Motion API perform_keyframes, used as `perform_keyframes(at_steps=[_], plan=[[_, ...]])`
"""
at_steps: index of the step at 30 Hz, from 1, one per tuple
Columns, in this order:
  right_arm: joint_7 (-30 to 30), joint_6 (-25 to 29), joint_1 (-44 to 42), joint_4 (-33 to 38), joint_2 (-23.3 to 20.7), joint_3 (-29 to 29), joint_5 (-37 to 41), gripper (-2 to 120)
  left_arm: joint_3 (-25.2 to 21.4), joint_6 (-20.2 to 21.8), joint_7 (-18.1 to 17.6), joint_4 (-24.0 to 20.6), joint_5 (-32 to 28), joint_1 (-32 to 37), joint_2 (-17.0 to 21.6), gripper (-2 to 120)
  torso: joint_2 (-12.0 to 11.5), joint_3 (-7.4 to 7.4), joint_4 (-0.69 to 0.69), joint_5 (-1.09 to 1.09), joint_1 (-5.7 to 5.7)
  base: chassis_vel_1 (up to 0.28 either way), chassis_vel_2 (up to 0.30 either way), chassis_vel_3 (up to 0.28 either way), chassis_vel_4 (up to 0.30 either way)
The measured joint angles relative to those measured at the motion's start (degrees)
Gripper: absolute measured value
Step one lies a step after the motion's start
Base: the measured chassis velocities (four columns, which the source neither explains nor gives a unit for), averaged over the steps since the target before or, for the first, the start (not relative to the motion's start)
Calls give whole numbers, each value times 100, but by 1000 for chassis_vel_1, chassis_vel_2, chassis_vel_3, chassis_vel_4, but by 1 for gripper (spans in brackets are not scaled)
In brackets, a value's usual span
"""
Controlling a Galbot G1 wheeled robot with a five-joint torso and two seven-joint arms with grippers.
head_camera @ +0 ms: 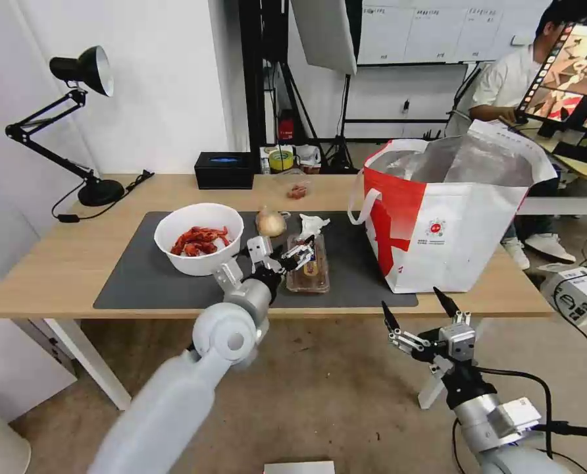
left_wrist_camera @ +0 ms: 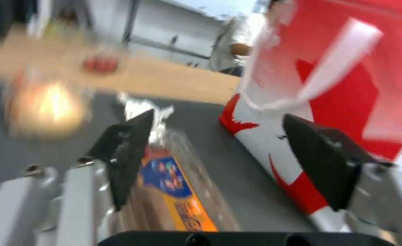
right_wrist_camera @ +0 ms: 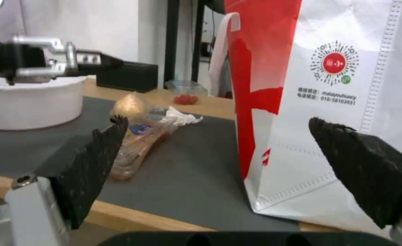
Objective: Pick up the trash from the table and place it into the takeout bag.
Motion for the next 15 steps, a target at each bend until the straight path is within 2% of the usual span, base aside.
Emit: perform_keyframes(at_steps=[1, 2, 3, 4, 5, 7, 8, 11, 13, 14, 15], plan=[[0, 0, 0, 0, 0, 0, 0, 100, 0, 0, 0, 0, 0, 0, 0, 71, 0, 0, 0, 0, 0, 0, 0, 0, 0], [19, -25, 7, 8, -18, -6, 85, 100, 192, -105, 398, 87, 362, -143, 269, 64, 0, 0, 0, 0, 0, 0, 0, 0, 0], [30, -44, 10, 13, -31, -8, 136, 100, 286, -143, 593, 137, 519, -214, 400, 61, 0, 0, 1, 1, 0, 0, 0, 0, 0], [30, -44, 10, 13, -31, -8, 136, 100, 286, -143, 593, 137, 519, -214, 400, 61, 0, 0, 1, 1, 0, 0, 0, 0, 0], [55, -85, 24, 20, -59, -10, 237, 100, 466, -209, 960, 239, 808, -338, 648, 52, 0, 0, 0, 0, 0, 0, 0, 0, 0], [94, -143, 68, 23, -110, -10, 353, 100, 735, -317, 1432, 429, 1234, -518, 965, 42, -1, -1, 1, 0, 0, 0, 0, 0, 0], [94, -143, 68, 23, -110, -10, 353, 100, 735, -317, 1432, 429, 1234, -518, 965, 42, -1, -1, 1, 0, 0, 0, 0, 0, 0], [113, -174, 116, 23, -165, -8, 413, 100, 1062, -368, 1691, 637, 1481, -742, 1176, 28, -1, 0, 1, 0, 0, 0, 0, 0, 0], [114, -176, 119, 23, -169, -8, 418, 100, 1102, -369, 1705, 664, 1493, -773, 1187, 27, -1, 0, 2, 0, 0, 0, 0, 0, 0], [120, -188, 141, 23, -186, -9, 448, 100, 1275, -372, 1737, 792, 1506, -910, 1190, 17, -1, 0, 1, 0, 0, 0, 0, 0, 0], [120, -188, 141, 23, -186, -9, 448, 100, 1275, -372, 1737, 792, 1506, -910, 1190, 17, -1, 0, 1, 0, 0, 0, 0, 0, 0]])
